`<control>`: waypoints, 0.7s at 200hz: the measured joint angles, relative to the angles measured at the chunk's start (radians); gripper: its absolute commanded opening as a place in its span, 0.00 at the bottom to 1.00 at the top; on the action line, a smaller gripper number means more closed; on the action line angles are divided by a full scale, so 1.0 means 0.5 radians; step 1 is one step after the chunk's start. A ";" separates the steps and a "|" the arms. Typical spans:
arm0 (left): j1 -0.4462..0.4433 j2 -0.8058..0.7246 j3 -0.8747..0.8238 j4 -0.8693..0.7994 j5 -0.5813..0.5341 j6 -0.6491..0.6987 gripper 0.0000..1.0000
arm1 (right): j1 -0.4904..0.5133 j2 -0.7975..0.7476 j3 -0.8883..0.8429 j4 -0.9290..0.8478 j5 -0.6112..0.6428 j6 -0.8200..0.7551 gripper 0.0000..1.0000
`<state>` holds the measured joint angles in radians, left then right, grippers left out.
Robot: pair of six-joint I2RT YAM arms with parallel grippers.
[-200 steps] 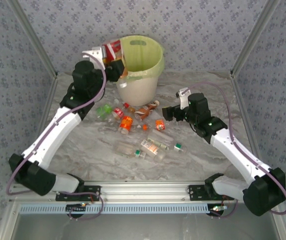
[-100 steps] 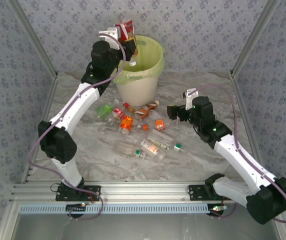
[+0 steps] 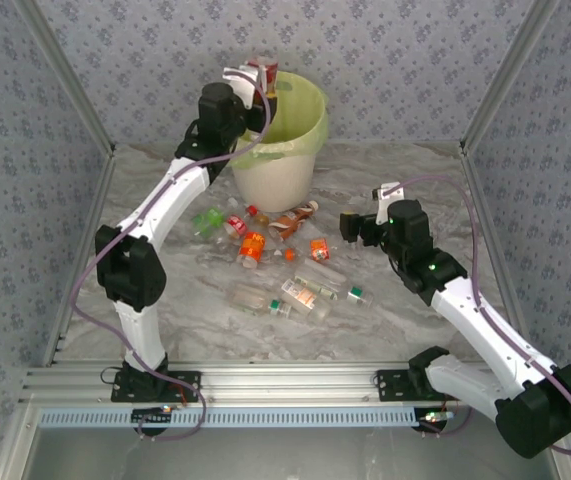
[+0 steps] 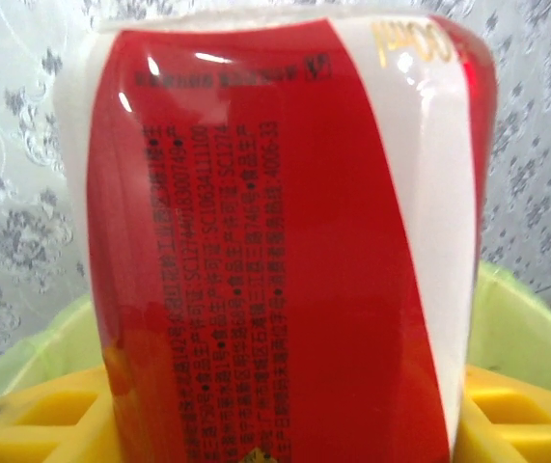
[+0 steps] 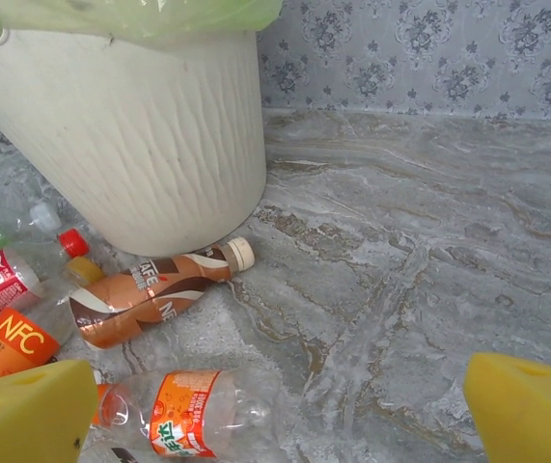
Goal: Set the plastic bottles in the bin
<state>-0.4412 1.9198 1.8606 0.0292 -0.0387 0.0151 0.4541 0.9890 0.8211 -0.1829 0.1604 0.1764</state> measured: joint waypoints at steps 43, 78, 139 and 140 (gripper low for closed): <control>0.000 0.043 -0.067 -0.034 -0.029 0.079 0.77 | 0.000 0.000 0.001 -0.018 0.028 -0.001 1.00; 0.000 0.043 0.075 -0.198 -0.029 0.034 0.87 | 0.000 0.005 0.001 -0.024 0.034 -0.001 1.00; 0.000 -0.056 0.302 -0.524 0.105 -0.194 0.99 | -0.004 0.053 0.010 -0.124 -0.027 -0.023 1.00; 0.000 -0.058 0.302 -0.529 0.109 -0.195 0.99 | -0.004 0.054 0.011 -0.127 -0.031 -0.024 1.00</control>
<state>-0.4412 1.8908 2.0117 -0.2352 0.0158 -0.0826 0.4522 1.0161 0.8268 -0.2466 0.1448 0.1646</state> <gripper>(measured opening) 0.991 0.998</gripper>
